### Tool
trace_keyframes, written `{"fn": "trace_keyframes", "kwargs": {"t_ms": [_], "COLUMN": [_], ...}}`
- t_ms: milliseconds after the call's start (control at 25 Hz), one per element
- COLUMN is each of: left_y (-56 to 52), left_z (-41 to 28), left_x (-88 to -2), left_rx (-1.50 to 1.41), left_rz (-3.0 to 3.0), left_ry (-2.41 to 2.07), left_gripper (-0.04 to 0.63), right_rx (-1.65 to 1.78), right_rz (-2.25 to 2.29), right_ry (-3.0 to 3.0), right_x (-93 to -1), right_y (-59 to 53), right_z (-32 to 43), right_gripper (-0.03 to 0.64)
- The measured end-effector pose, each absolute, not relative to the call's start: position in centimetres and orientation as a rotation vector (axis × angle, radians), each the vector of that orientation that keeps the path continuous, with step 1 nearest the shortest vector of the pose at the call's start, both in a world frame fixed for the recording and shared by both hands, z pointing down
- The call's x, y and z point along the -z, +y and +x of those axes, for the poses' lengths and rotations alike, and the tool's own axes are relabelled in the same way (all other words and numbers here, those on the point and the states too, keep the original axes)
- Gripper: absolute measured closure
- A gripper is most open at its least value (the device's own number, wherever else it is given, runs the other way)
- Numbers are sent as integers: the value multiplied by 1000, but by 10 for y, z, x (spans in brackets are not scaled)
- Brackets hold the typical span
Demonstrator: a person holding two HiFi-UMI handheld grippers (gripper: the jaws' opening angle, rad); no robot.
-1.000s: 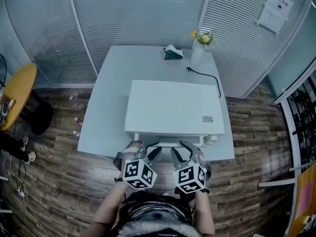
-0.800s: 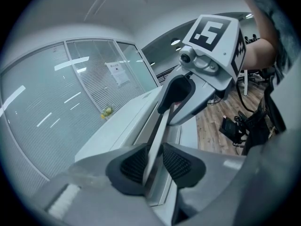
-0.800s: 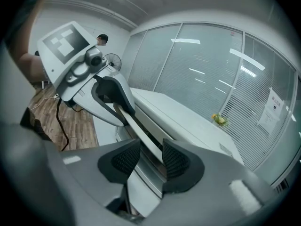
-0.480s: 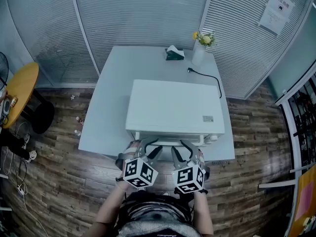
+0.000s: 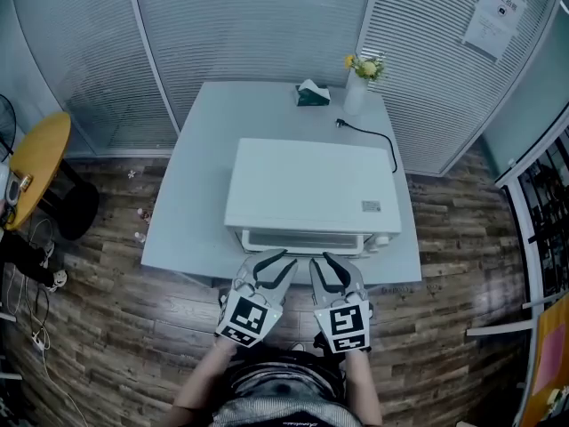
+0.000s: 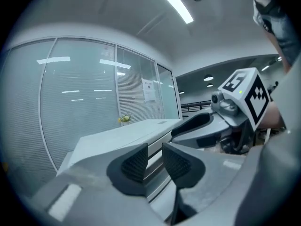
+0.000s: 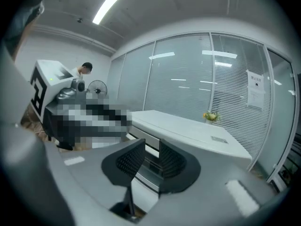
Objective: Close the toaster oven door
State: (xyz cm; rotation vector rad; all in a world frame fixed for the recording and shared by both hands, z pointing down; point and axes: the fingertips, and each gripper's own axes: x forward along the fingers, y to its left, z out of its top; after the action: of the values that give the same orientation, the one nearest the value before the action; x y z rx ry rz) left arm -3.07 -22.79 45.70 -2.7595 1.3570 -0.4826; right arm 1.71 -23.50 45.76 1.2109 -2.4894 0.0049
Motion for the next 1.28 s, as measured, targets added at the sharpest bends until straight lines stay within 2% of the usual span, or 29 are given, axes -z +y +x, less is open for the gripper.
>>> {"fn": "trace_keyframes", "kwargs": {"t_ms": [120,560,800,1280], "left_y": [-220,-199,-189,-181], "left_z": [-25,-20,-17,-16], "left_x": [-448,-420,-392,-372], "left_rx": [451,247,119,68], "left_rz": [-2761,-2812,-2800,-2769], "left_ry": [1356,1448,1533,1574], "left_gripper": [490,591,591,591], "right_rx": [-18,-54,-58,-32], "right_rz": [1222,1266,1264,1230], "right_ry": [-2516,-2648,-2719,-2782], "right_x": [-453,-417,-396,-372], "right_y": [-227,-205,-194,-182], "right_z": [17,19,19,13], "right_gripper": [546,598,614,615]}}
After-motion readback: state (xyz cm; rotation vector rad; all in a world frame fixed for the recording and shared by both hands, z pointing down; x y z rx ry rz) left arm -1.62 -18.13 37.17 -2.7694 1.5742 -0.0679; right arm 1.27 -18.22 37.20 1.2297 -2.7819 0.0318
